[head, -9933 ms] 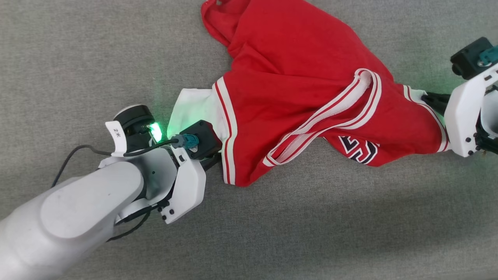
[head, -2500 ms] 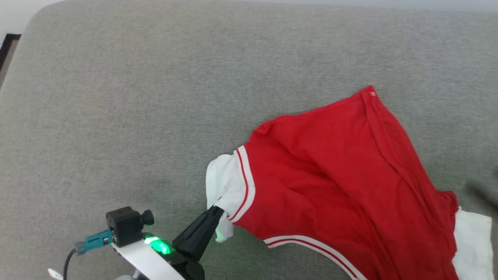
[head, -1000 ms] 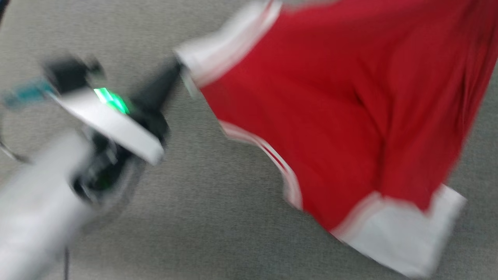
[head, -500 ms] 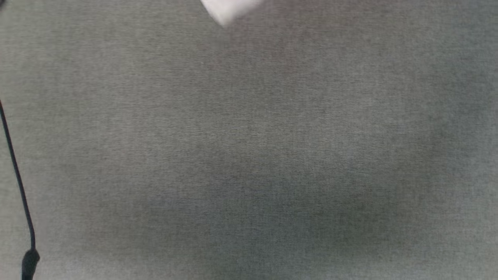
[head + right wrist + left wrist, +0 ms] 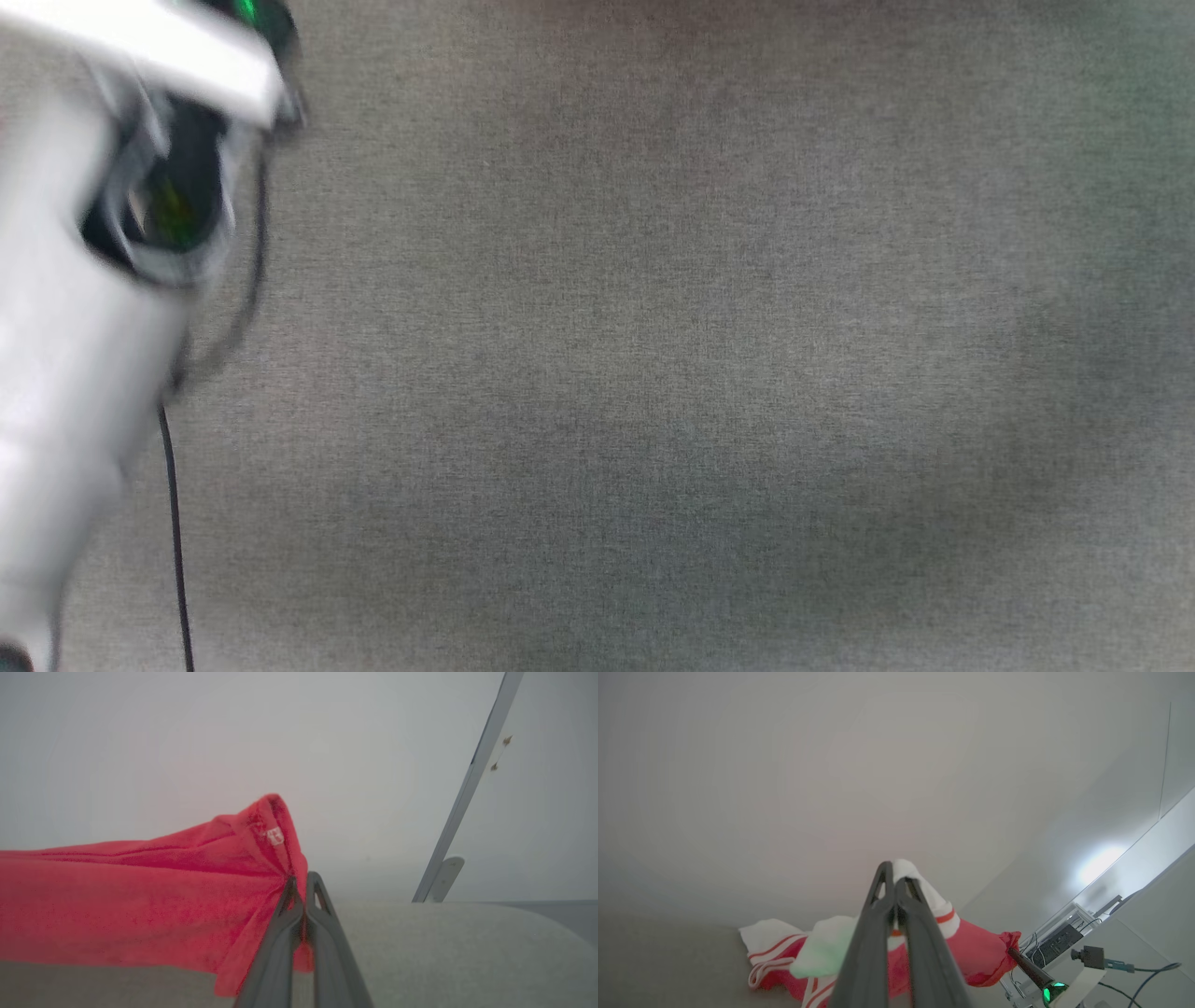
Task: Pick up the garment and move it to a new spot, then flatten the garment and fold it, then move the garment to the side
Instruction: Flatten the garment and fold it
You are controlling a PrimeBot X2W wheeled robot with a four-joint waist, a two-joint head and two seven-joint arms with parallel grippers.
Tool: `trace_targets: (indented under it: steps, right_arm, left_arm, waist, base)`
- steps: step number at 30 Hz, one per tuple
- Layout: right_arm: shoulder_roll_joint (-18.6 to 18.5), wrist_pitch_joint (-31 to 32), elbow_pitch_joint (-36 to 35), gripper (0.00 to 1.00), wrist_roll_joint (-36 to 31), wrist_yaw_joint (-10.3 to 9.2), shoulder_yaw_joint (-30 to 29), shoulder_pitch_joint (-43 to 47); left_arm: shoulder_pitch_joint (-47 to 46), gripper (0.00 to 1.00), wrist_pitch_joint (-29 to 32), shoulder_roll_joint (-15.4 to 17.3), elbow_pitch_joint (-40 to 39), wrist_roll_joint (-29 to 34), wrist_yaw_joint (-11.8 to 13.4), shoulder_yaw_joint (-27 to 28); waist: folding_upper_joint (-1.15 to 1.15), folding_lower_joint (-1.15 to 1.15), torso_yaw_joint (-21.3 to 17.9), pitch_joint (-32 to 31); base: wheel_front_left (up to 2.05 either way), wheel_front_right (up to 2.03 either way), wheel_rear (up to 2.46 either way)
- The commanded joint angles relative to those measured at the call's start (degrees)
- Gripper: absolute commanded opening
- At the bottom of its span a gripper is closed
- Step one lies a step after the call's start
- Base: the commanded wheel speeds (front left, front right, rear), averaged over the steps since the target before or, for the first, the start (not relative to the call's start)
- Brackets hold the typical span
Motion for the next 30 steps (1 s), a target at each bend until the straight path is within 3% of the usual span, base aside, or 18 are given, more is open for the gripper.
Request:
trace_targets:
  steps: [1,11,17,24,30]
  right_arm:
    - [-0.90,0.39,-1.73,0.00,1.64,-0.28,0.86,2.61]
    - [-10.57,5.78,-20.64,0.00,14.42,-0.21,4.70,29.88]
    - [-15.11,8.80,-30.75,0.00,18.79,-0.22,0.22,44.93]
    - [-16.22,11.96,-40.22,0.00,18.46,-0.22,-7.03,59.71]
    - [-13.04,15.81,-50.61,0.00,14.28,-0.22,-16.99,71.16]
  left_arm:
    - [2.88,0.00,-0.48,0.37,-2.09,-0.33,0.18,0.24]
    - [32.66,0.00,-0.68,2.25,-21.70,2.21,0.18,2.33]
    - [46.29,0.00,-0.69,2.50,-29.62,5.11,0.18,4.56]
    - [57.12,0.00,-0.70,3.33,-36.00,8.45,0.18,5.93]
    - [63.11,0.00,-0.70,4.64,-39.86,10.90,0.18,7.16]
  waist:
    - [0.00,0.00,-0.15,-0.73]
    - [0.00,0.00,-0.01,-5.60]
    - [0.00,0.00,-0.22,-8.28]
    - [0.00,0.00,0.13,-9.38]
    - [0.00,0.00,0.19,-8.84]
  base:
    - [0.00,0.00,0.00]
    - [0.00,0.00,0.00]
    - [0.00,0.00,0.00]
    - [0.00,0.00,0.00]
    - [0.00,0.00,0.00]
